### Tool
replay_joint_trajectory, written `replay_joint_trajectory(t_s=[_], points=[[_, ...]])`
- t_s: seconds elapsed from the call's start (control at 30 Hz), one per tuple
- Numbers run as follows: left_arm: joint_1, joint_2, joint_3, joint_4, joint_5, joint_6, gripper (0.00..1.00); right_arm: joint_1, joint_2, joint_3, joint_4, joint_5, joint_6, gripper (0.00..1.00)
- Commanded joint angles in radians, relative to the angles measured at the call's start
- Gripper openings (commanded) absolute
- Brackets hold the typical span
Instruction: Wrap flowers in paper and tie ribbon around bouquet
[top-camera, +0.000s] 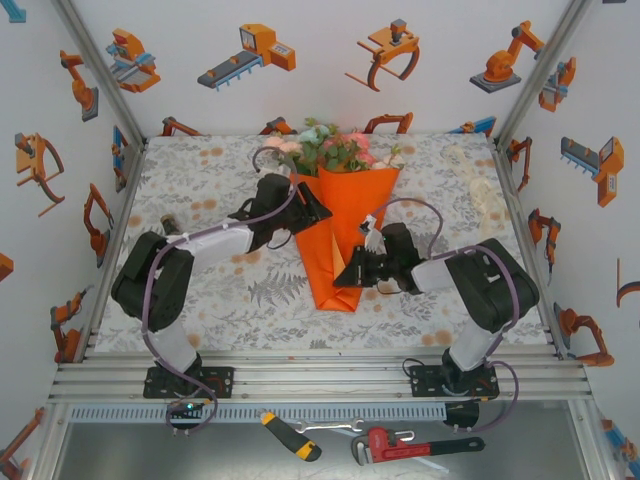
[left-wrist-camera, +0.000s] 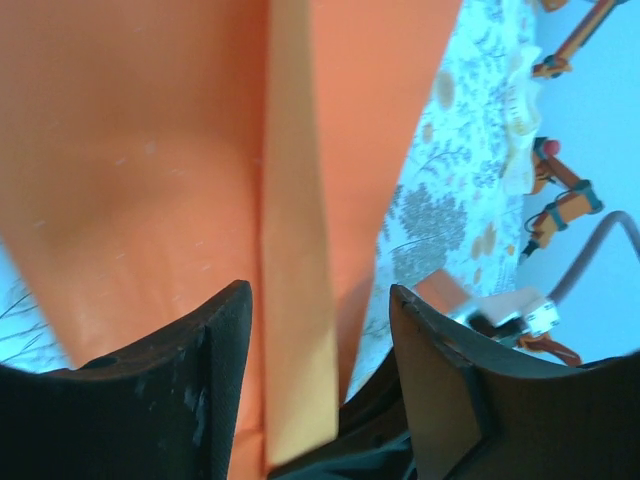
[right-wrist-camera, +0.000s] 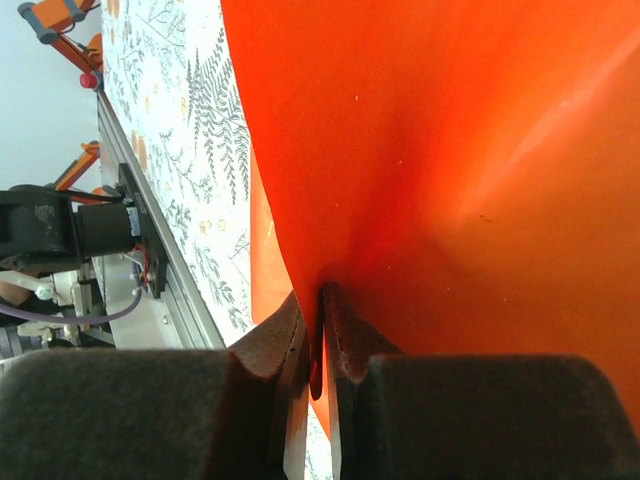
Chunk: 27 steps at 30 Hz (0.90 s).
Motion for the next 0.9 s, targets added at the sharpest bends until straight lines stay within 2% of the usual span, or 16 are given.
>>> replay_joint_trajectory(t_s=[0.0,0.1,0.17,0.27,0.3,0.37,0.43,0.47,0.57,0.73,0.87], points=[[-0.033,0.057,0.059,-0.016,-0.015,-0.001,0.59,0.017,-0.025,0.024,-0.07,0.008,-0.058,0.16],[-0.049,0.097,0.089,-0.038,-0.038,0.009,0.59,0.02,-0.028,0.029,-0.071,0.016,-0.058,0.16],[-0.056,0.112,0.111,-0.1,-0.078,0.022,0.56,0.021,-0.031,0.031,-0.071,0.022,-0.054,0.16],[-0.058,0.128,0.134,-0.195,-0.131,0.027,0.46,0.027,-0.042,0.033,-0.068,0.028,-0.051,0.16],[-0.056,0.126,0.132,-0.201,-0.133,0.029,0.4,0.029,-0.048,0.035,-0.068,0.029,-0.052,0.17],[-0.052,0.113,0.124,-0.202,-0.127,0.038,0.21,0.031,-0.064,0.038,-0.071,0.029,-0.05,0.21],[-0.049,0.091,0.119,-0.231,-0.14,0.051,0.03,0.031,-0.105,0.038,-0.077,0.033,-0.039,0.31],[-0.044,0.074,0.112,-0.248,-0.15,0.056,0.0,0.03,-0.134,0.04,-0.085,0.032,-0.038,0.36],[-0.032,0.029,0.077,-0.281,-0.187,0.058,0.0,0.018,-0.22,0.052,-0.122,0.034,-0.05,0.43],[-0.033,-0.011,0.016,-0.3,-0.243,0.028,0.0,-0.062,-0.278,0.089,-0.168,0.018,-0.057,0.45],[-0.042,-0.023,-0.028,-0.291,-0.283,0.003,0.0,-0.135,-0.264,0.129,-0.241,0.113,-0.066,0.45]])
